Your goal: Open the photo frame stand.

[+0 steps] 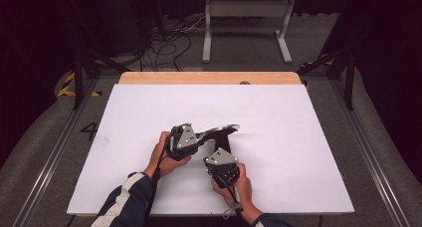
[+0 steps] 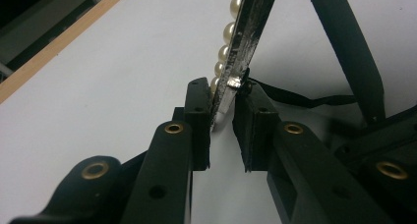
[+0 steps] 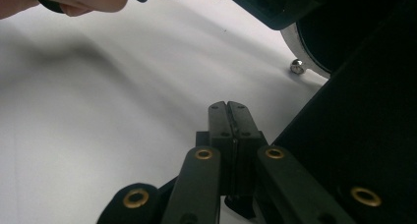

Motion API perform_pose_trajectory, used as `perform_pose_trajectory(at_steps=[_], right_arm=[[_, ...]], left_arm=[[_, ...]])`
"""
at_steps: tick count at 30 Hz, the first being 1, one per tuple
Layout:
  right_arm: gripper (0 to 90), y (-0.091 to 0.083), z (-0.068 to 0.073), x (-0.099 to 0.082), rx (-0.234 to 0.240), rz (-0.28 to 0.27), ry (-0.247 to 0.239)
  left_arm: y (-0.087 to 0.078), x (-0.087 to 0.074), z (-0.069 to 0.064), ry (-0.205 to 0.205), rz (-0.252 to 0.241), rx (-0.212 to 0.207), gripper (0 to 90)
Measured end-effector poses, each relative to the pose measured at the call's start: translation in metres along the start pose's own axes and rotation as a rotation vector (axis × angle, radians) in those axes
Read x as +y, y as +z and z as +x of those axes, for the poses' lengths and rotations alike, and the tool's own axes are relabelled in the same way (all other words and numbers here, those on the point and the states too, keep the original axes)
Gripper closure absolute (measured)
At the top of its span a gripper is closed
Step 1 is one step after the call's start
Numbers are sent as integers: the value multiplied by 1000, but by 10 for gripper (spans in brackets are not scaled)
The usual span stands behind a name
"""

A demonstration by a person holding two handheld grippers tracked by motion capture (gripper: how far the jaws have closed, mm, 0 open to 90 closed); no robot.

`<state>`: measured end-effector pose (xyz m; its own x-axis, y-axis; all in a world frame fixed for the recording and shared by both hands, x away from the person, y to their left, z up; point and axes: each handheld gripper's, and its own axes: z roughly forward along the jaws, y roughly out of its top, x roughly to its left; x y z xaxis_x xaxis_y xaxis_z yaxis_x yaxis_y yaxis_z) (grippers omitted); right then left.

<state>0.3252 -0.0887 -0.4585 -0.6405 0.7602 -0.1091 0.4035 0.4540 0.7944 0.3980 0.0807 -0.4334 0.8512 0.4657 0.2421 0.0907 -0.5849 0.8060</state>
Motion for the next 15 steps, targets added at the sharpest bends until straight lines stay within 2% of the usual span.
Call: perform_pose_trajectory(at_steps=[15], right_arm=[[900,1,3,-1,-8,-6,-5]], left_arm=[[2,-4,2,-34,-16,-17,764]])
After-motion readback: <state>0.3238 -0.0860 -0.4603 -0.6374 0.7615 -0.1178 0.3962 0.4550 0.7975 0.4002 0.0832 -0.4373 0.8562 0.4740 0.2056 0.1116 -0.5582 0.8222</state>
